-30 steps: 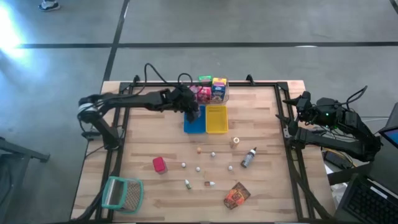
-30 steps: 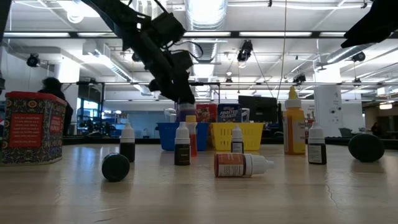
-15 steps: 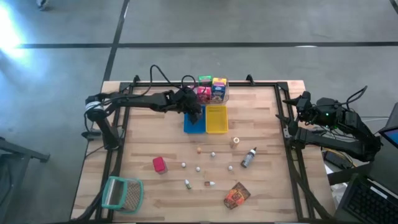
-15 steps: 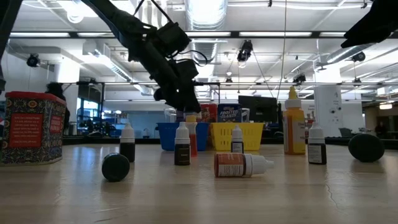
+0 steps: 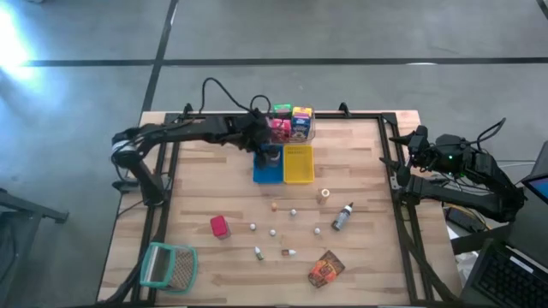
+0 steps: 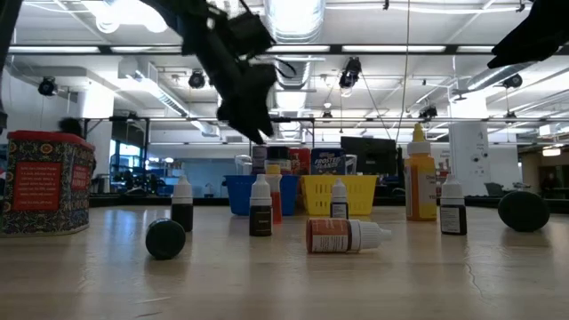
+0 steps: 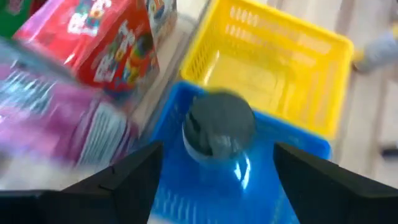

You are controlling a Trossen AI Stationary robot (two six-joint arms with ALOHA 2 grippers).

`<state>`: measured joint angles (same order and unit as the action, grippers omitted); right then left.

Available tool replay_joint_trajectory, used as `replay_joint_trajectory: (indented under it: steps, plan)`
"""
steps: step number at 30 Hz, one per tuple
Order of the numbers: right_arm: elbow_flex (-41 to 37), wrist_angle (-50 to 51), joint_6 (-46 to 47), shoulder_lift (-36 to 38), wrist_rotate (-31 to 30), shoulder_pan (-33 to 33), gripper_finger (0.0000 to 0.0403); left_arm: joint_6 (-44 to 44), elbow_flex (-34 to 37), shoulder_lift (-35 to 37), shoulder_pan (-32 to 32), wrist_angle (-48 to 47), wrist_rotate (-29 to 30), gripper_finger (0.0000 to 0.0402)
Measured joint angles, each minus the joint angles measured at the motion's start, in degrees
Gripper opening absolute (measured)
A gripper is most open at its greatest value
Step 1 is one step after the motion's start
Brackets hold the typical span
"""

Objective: Pick & Place Kitchen Items
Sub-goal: Put the black seasoning bottle into the blue bin, then put the red seasoning can into the blue bin

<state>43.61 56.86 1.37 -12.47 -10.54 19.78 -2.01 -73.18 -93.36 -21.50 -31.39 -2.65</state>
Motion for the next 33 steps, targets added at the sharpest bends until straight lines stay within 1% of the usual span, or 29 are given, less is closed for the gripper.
replay_joint_trajectory:
  steps: [2, 6, 12, 16, 21, 25, 28, 33]
  plan:
    - [0.0, 0.0, 0.0, 0.0, 0.0, 0.0, 0.0363, 0.9, -1.5, 2.5, 0.9, -6.1, 0.0, 0.0309]
    - [0.0, 0.0, 0.0, 0.0, 0.0, 0.0, 0.0363, -0.9, -0.9, 9.7, 4.6, -11.5, -0.3, 0.0309]
    - [0.0, 0.0, 0.0, 0.0, 0.0, 0.0, 0.0363, -4.5, 4.4, 21.4, 14.8, -11.7, 2.8, 0.0303]
    - [0.0, 0.0, 0.0, 0.0, 0.0, 0.0, 0.0363, 0.9, 8.4, 26.8, 22.8, -12.7, 2.6, 0.0303]
    - [0.0, 0.0, 0.0, 0.0, 0.0, 0.0, 0.0364, 8.7, 11.6, 30.4, 32.3, -16.2, 2.6, 0.0303]
    - [0.0, 0.0, 0.0, 0.0, 0.0, 0.0, 0.0363, 17.3, 13.0, 30.9, 37.6, -18.9, 2.7, 0.0301]
    - [0.0, 0.0, 0.0, 0.0, 0.0, 0.0, 0.0364, 18.3, 13.8, 30.9, 40.1, -20.1, 2.7, 0.0301]
    - [0.0, 0.0, 0.0, 0.0, 0.0, 0.0, 0.0363, 19.1, 15.0, 30.7, 42.2, -23.8, 2.8, 0.0300]
